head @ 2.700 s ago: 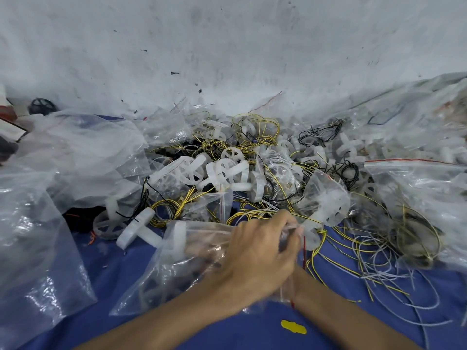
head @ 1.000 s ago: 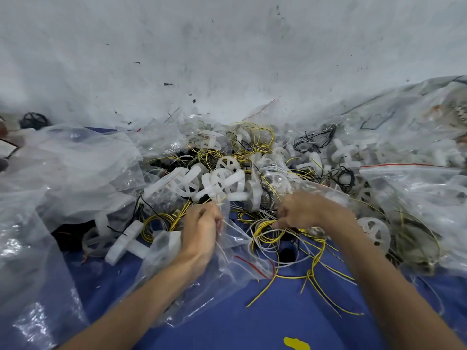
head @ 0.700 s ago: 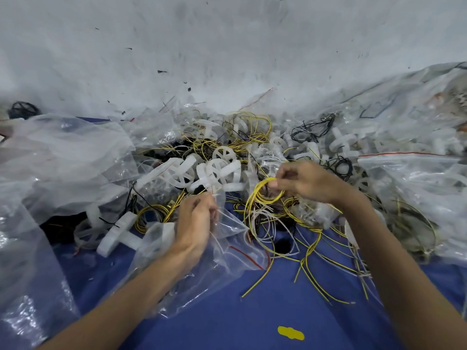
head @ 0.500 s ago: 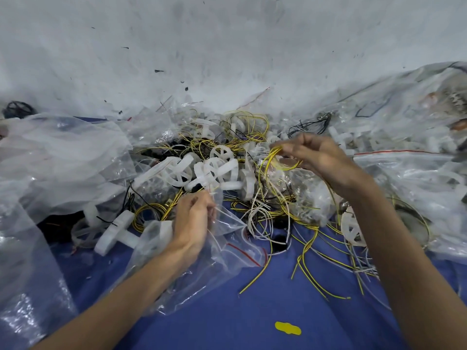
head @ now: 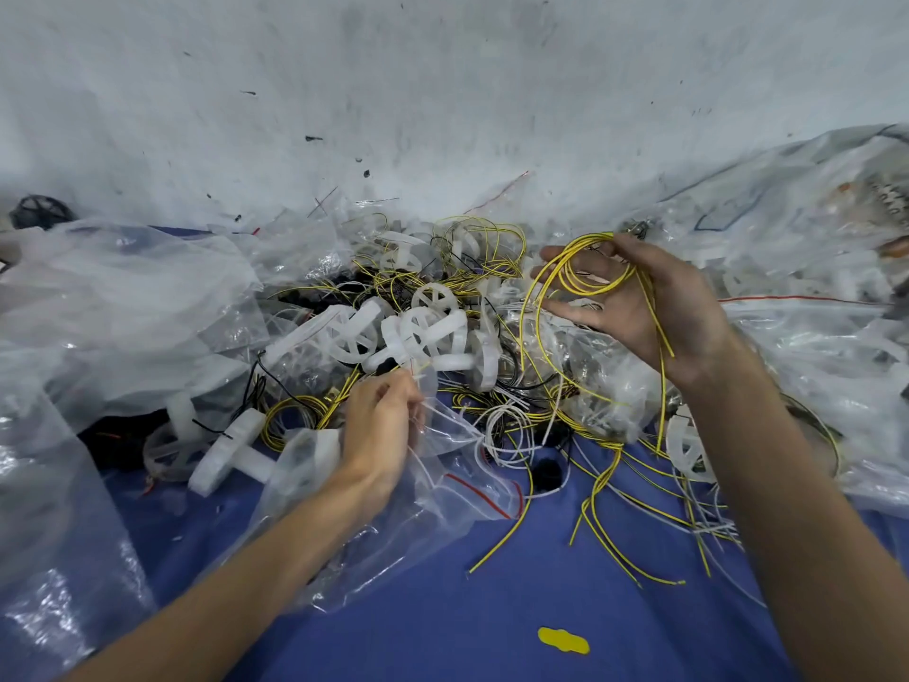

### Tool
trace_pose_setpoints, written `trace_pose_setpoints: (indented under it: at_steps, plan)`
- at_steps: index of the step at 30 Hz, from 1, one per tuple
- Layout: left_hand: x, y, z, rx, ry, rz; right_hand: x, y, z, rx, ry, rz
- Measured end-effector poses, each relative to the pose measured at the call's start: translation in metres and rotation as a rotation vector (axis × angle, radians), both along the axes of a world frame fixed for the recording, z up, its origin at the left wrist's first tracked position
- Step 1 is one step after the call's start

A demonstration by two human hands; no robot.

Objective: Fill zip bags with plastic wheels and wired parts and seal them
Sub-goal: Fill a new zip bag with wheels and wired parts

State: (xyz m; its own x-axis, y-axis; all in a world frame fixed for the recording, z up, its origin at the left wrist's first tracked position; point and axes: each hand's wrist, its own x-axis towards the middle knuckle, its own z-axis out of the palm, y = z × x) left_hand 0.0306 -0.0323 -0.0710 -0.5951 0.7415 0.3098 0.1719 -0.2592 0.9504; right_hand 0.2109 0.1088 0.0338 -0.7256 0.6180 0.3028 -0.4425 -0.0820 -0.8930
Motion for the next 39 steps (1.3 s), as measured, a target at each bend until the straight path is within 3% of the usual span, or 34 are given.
trace_pose_setpoints:
  at_steps: [7, 12, 20, 25, 31, 36, 39]
  plan:
    - [0.000, -0.001, 0.000, -0.003, -0.025, 0.016, 0.000, -0.004, 0.006, -0.211, 0.088, -0.121]
    - [0.001, -0.002, 0.003, -0.025, -0.010, 0.022, 0.004, -0.006, 0.012, -0.324, 0.251, -0.184]
    - [0.002, -0.004, 0.004, -0.023, 0.005, 0.018, 0.003, -0.005, 0.012, -0.240, 0.192, -0.199]
    - [0.008, -0.012, 0.007, -0.083, 0.276, -0.106, -0.001, -0.018, 0.014, -0.149, 0.153, -0.015]
    - [0.017, -0.019, 0.034, -0.132, 0.524, -0.265, -0.009, -0.037, 0.018, 0.100, -0.072, 0.210]
    - [0.007, -0.015, 0.040, -0.333, 0.817, -0.216, -0.015, -0.042, 0.011, 0.445, -0.519, 0.064]
    - [-0.003, -0.015, 0.045, -0.453, 0.843, -0.273, -0.024, -0.044, 0.003, 0.503, -0.679, 0.059]
